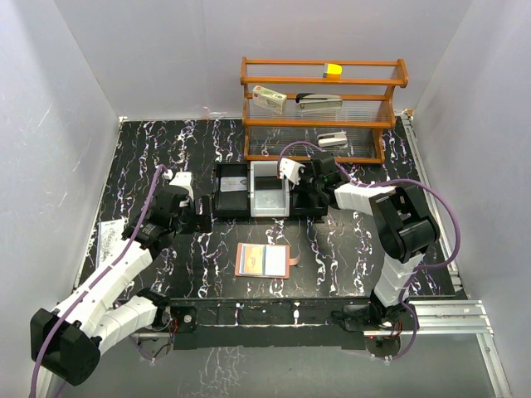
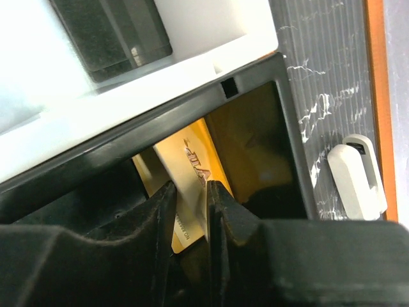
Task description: Take the credit cards out of the card holder
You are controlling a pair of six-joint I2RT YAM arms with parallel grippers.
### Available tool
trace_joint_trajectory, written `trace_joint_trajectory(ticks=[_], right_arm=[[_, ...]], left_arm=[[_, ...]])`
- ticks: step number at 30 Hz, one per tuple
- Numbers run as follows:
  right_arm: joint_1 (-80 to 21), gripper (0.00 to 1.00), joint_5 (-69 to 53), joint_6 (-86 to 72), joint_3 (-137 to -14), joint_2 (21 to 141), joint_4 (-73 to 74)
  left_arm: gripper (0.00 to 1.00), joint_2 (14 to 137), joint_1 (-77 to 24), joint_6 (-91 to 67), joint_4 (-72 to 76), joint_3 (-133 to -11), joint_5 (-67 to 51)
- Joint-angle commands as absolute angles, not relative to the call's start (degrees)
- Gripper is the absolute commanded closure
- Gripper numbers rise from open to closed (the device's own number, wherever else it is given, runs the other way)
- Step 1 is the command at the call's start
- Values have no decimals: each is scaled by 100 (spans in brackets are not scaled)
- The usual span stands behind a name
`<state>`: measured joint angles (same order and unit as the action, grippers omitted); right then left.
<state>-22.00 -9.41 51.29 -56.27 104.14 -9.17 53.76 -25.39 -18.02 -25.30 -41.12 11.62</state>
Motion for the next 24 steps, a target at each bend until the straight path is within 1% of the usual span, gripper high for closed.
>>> trace_joint_trajectory(ticks=[1,4,15,19,24], right_arm=[[-2179,73,-1168,5012,-5811,10381,-848],[-2175,67,-1184,4935,-5835,10367,-820],[-2175,66,-866,4722,-5829,10214,-1105],[-2174,64,-795,4309,-5866,9891,-1344],[-2178,61,-802,3282,-5723,9137,-1722]], left_arm=[[1,5352,-2522,-1750,-2472,-4127,1115],[1,5339,-2522,-1740,-2476,-4124,1121],[1,5385,-2527,-1749,-2497,-4151,1112],[1,5372,-2522,-1749,-2496,-4146,1113],[1,5384,-2522,-1740,-2496,-4143,1105]])
